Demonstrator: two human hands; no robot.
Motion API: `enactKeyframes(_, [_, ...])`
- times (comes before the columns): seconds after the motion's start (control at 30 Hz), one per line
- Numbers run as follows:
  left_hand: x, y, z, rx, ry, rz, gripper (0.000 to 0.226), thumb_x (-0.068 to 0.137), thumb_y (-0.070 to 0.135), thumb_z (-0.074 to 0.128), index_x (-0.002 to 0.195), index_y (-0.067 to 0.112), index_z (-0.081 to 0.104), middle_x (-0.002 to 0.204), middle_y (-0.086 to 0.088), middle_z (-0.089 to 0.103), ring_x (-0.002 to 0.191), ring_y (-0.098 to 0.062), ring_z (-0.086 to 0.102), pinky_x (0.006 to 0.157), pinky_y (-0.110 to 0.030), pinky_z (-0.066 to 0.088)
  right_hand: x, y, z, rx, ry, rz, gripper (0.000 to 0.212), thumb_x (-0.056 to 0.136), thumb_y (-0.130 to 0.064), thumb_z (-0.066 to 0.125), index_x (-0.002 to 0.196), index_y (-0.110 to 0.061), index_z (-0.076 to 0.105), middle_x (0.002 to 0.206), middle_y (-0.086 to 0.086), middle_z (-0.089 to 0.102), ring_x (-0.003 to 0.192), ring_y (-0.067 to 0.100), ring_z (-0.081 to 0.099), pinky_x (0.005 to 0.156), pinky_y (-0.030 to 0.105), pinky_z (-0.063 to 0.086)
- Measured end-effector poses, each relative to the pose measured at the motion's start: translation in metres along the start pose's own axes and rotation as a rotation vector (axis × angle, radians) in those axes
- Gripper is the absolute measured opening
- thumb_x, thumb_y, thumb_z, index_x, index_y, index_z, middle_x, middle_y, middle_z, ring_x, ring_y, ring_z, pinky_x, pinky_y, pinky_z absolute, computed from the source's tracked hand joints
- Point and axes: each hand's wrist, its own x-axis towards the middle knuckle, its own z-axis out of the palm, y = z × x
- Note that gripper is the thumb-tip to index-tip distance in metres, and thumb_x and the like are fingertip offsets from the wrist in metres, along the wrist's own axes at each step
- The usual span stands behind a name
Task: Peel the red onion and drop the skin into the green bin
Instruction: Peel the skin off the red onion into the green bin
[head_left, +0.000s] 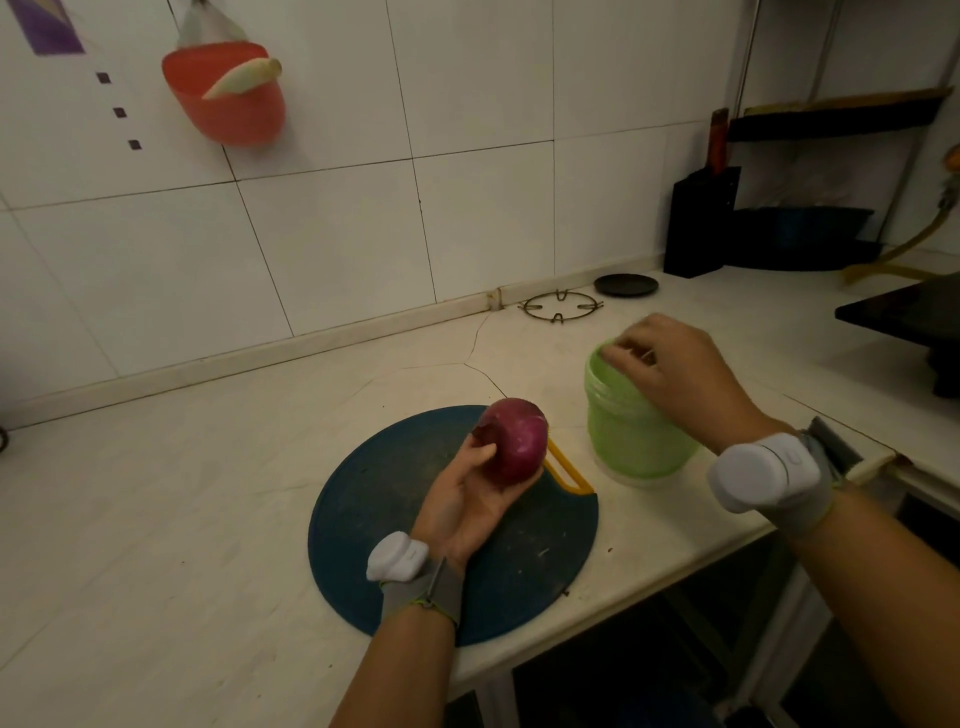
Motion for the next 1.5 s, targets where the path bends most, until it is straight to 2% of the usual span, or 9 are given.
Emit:
enactKeyframes(0.13, [0.002, 0.0, -0.003, 0.199, -0.021, 0.063, 0.082, 0.064, 0.003, 0.073, 0.139, 0.021, 0.046, 0.139, -0.015, 0.048, 0.124, -0.033, 0.051, 0.092, -0.044, 0.05, -0.012, -0.026, 0.011, 0.122, -0.267, -0.106, 0.062, 0.07, -0.049, 0.071, 0.125, -0.025, 0.054, 0.11, -0.009, 0.058, 0.091, 0.004, 0.056, 0.079, 0.018, 0.047])
enactKeyframes(0.27, [-0.001, 0.0, -0.001, 0.232, -0.03, 0.1, 0.091, 0.053, 0.011, 0.088, 0.135, 0.016, 0.049, 0.133, -0.018, 0.054, 0.12, -0.033, 0.055, 0.091, -0.041, 0.051, -0.025, -0.032, 0.032, 0.071, -0.424, -0.191, 0.082, 0.069, -0.048, 0.074, 0.139, -0.024, 0.039, 0.124, -0.003, 0.058, 0.102, 0.008, 0.057, 0.09, 0.023, 0.048])
enactKeyframes(0.47, [0.001, -0.001, -0.004, 0.302, -0.039, 0.129, 0.086, 0.052, 0.016, 0.089, 0.13, 0.021, 0.055, 0.129, -0.016, 0.057, 0.119, -0.033, 0.055, 0.095, -0.044, 0.05, -0.03, -0.031, 0.036, 0.008, -0.344, -0.245, 0.07, 0.077, -0.042, 0.07, 0.138, -0.021, 0.042, 0.119, 0.001, 0.063, 0.099, 0.007, 0.059, 0.081, 0.014, 0.039])
enactKeyframes(0.57, [0.001, -0.002, -0.002, 0.325, -0.042, 0.124, 0.081, 0.049, 0.017, 0.09, 0.124, 0.026, 0.06, 0.125, -0.013, 0.061, 0.118, -0.032, 0.056, 0.091, -0.041, 0.052, -0.029, -0.029, 0.038, -0.034, -0.334, -0.269, 0.06, 0.078, -0.039, 0.068, 0.131, -0.018, 0.05, 0.106, 0.004, 0.068, 0.091, 0.016, 0.064, 0.081, 0.024, 0.05])
enactKeyframes(0.63, [0.001, -0.002, -0.002, 0.337, -0.035, 0.118, 0.084, 0.047, 0.018, 0.091, 0.125, 0.026, 0.059, 0.128, -0.015, 0.058, 0.117, -0.031, 0.057, 0.089, -0.039, 0.053, -0.03, -0.03, 0.038, -0.086, -0.323, -0.317, 0.044, 0.077, -0.037, 0.065, 0.114, -0.015, 0.058, 0.087, 0.004, 0.069, 0.076, 0.018, 0.064, 0.072, 0.033, 0.053])
enactKeyframes(0.73, [0.001, -0.002, -0.001, 0.355, -0.036, 0.119, 0.087, 0.047, 0.018, 0.092, 0.127, 0.024, 0.057, 0.127, -0.015, 0.058, 0.114, -0.029, 0.059, 0.085, -0.036, 0.053, -0.029, -0.032, 0.039, -0.155, -0.322, -0.335, 0.031, 0.077, -0.034, 0.062, 0.1, -0.013, 0.058, 0.073, 0.003, 0.064, 0.059, 0.016, 0.055, 0.059, 0.031, 0.049])
enactKeyframes(1.03, [0.001, -0.002, -0.001, 0.38, -0.037, 0.107, 0.089, 0.046, 0.02, 0.092, 0.127, 0.024, 0.056, 0.127, -0.014, 0.059, 0.114, -0.029, 0.059, 0.086, -0.037, 0.053, -0.027, -0.023, 0.041, -0.171, -0.357, -0.36, 0.026, 0.08, -0.029, 0.06, 0.101, -0.013, 0.058, 0.08, 0.005, 0.068, 0.071, 0.02, 0.063, 0.066, 0.037, 0.053])
enactKeyframes(1.2, [-0.001, -0.002, 0.0, 0.314, -0.021, 0.091, 0.084, 0.049, 0.029, 0.092, 0.125, 0.017, 0.057, 0.124, -0.013, 0.062, 0.114, -0.03, 0.059, 0.084, -0.037, 0.054, -0.03, -0.031, 0.027, -0.053, -0.355, -0.35, 0.057, 0.081, -0.031, 0.066, 0.134, -0.02, 0.047, 0.1, 0.001, 0.069, 0.088, 0.007, 0.06, 0.074, 0.015, 0.042])
enactKeyframes(1.5, [0.0, -0.005, 0.002, 0.254, 0.018, 0.026, 0.078, 0.039, 0.039, 0.094, 0.109, 0.021, 0.066, 0.11, -0.008, 0.07, 0.106, -0.027, 0.064, 0.078, -0.038, 0.057, -0.019, -0.035, 0.017, -0.307, -0.379, -0.515, 0.052, 0.081, -0.049, 0.055, 0.122, -0.017, 0.054, 0.092, 0.002, 0.07, 0.074, 0.014, 0.062, 0.071, 0.031, 0.052])
